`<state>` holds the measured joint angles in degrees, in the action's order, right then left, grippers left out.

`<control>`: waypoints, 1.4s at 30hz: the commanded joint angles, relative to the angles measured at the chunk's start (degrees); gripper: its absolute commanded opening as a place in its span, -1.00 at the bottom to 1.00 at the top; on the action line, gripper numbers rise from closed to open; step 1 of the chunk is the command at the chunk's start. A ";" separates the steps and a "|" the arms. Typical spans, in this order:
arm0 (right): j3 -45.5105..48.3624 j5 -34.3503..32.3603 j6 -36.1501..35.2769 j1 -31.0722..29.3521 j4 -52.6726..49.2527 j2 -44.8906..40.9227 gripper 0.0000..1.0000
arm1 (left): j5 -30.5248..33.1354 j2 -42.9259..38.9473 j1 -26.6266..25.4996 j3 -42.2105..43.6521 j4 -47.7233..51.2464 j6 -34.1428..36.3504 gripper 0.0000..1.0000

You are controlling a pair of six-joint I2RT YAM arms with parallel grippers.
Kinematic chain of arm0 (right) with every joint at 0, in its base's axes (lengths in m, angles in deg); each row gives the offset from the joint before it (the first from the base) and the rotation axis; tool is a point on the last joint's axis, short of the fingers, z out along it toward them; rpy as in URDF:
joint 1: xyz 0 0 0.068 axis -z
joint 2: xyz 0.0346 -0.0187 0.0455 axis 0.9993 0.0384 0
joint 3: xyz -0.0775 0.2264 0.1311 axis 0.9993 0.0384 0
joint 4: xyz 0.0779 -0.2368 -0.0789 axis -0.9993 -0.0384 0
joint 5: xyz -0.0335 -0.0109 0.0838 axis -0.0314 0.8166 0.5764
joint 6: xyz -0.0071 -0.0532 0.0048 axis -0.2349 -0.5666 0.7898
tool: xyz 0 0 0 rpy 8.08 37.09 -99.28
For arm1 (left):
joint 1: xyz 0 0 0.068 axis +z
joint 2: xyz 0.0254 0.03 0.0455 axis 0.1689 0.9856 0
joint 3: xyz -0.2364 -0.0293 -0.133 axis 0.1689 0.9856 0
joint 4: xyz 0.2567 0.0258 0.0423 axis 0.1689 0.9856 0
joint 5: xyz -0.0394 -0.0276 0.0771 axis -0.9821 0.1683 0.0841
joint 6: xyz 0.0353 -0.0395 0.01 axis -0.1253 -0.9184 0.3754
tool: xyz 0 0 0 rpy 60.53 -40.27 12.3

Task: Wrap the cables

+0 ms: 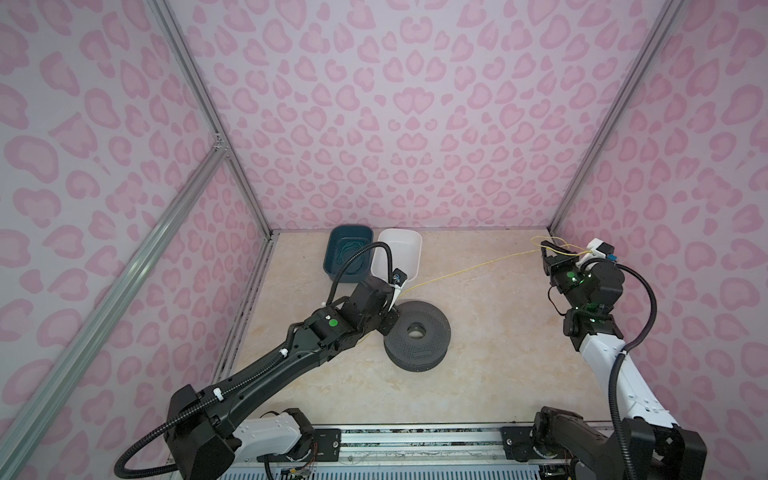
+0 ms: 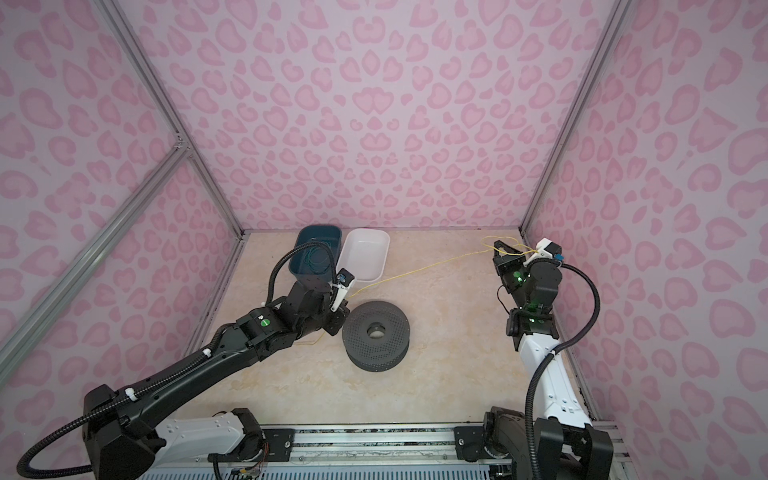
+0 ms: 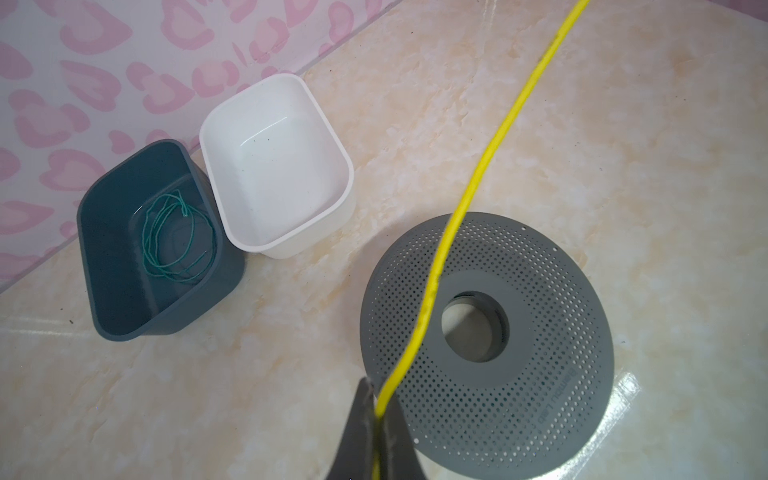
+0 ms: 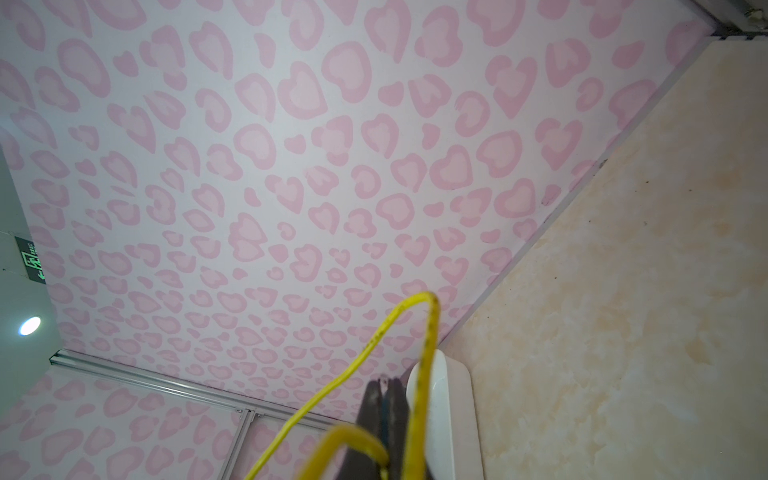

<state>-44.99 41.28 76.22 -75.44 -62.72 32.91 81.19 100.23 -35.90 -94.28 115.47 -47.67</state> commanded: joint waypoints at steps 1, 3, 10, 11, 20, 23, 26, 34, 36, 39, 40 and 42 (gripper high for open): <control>-0.18 -5.03 0.36 0.63 4.66 0.17 -1.00 | 8.36 0.68 0.20 0.20 8.22 0.40 -0.92; -0.22 -2.97 -0.29 0.30 3.69 0.32 -1.00 | 8.23 0.62 0.27 -0.27 8.13 0.31 -0.83; 1.88 -7.30 -7.11 -8.22 -3.01 -2.58 -1.00 | 6.53 -2.39 0.29 -2.06 6.46 2.72 0.03; 2.11 -9.00 -8.39 -9.57 -4.57 -3.34 -1.00 | 7.37 -2.90 0.32 -2.54 6.53 3.14 0.13; 4.13 -12.62 -12.08 -17.20 -8.63 -5.81 -1.00 | 7.06 -6.25 0.24 -11.27 5.24 6.97 0.30; 4.68 -13.41 -12.23 -20.19 -8.87 -6.49 -1.00 | 0.23 -1.12 -0.56 -16.40 4.16 7.61 0.26; 4.48 -15.32 -13.21 -23.03 -10.48 -7.75 -1.00 | -3.15 6.28 -2.84 -22.73 3.29 10.35 0.25; 4.35 -16.60 -13.26 -25.89 -12.81 -9.75 -1.00 | -12.92 26.63 -7.15 -39.39 0.12 16.30 0.20; 4.35 -16.78 -13.08 -26.16 -13.00 -10.19 -1.00 | -15.13 30.21 -7.32 -41.71 -1.51 16.94 0.18; 4.35 -16.92 -12.73 -26.42 -13.02 -10.64 -1.00 | -17.06 34.17 -7.46 -44.28 -1.59 17.75 0.13; 4.35 -16.92 -12.72 -26.50 -13.01 -10.64 -1.00 | -17.55 34.88 -7.46 -44.43 -1.76 17.78 0.13; 4.43 -16.67 -12.58 -26.57 -12.98 -10.69 -1.00 | -17.69 35.95 -7.46 -44.37 -2.26 17.98 0.12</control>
<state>-40.66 24.91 63.67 -101.89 -76.14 22.40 66.35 134.78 -43.29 -137.62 115.74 -31.25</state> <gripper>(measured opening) 0.049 0.562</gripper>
